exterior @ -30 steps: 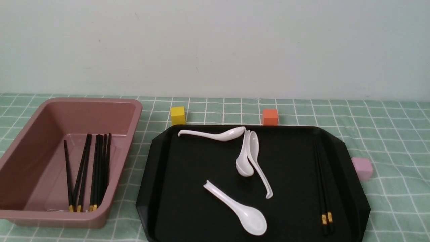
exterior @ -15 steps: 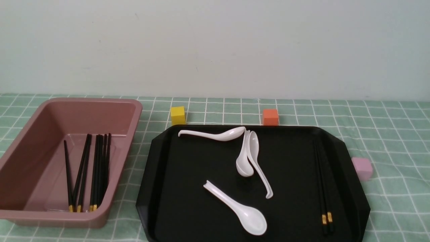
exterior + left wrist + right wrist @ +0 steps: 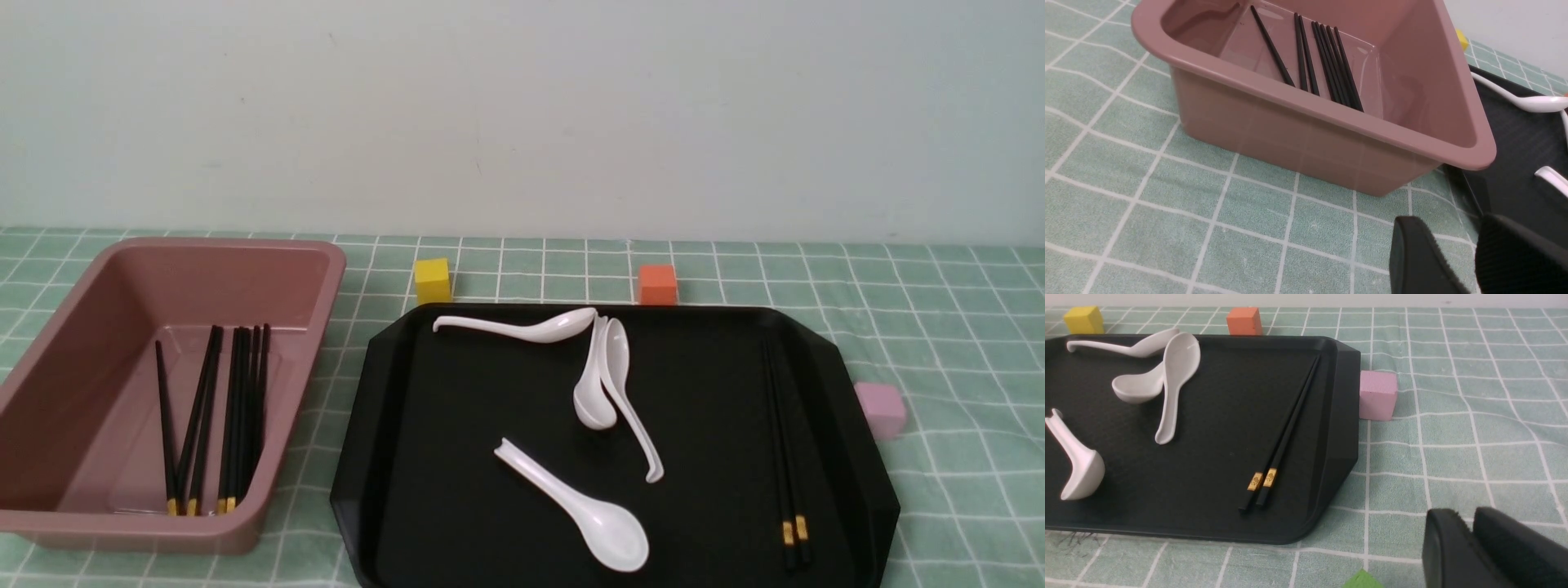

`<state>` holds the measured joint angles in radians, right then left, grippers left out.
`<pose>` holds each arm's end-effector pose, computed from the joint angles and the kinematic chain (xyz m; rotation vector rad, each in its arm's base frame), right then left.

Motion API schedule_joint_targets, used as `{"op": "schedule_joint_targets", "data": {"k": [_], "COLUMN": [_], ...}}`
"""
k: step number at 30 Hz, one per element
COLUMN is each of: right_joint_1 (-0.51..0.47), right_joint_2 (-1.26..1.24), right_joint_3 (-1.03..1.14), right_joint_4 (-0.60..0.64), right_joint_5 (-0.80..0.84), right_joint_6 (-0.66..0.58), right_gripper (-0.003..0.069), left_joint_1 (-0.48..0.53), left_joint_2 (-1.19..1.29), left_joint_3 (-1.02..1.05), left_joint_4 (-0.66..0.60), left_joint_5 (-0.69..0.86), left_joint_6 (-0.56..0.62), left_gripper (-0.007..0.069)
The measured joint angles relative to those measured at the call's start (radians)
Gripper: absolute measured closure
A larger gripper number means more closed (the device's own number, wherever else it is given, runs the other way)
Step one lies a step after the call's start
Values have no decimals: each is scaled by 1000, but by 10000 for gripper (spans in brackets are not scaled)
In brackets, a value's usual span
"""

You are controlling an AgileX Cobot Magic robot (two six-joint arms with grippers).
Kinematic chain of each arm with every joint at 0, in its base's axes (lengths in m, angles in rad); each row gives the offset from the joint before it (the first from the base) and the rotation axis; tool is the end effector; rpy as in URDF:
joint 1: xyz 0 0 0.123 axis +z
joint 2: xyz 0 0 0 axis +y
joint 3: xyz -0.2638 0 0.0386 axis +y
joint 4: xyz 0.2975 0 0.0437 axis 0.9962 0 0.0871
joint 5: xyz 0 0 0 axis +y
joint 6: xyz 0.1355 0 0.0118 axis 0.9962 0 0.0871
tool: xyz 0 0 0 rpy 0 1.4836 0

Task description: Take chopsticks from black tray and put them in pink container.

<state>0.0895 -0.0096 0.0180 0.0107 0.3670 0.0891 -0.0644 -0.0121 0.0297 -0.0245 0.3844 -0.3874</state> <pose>0.1634 0.0152 0.1616 0.0063 1.8611 0.1344 0.1629 -0.0118 0.1547 -0.3204 1.8719 -0.3326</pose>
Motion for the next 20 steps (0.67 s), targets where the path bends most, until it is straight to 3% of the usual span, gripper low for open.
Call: {"op": "schedule_joint_targets", "data": {"k": [20], "right_joint_1": [0], "right_joint_2": [0], "right_joint_3": [0], "right_joint_4": [0], "right_joint_5": [0], "right_joint_6": [1], "right_gripper": [524], "left_joint_1": [0], "left_joint_2": [0], "left_joint_3": [0], "left_joint_4": [0], "left_joint_5": [0], "left_joint_6": [0], "left_gripper": [386]}}
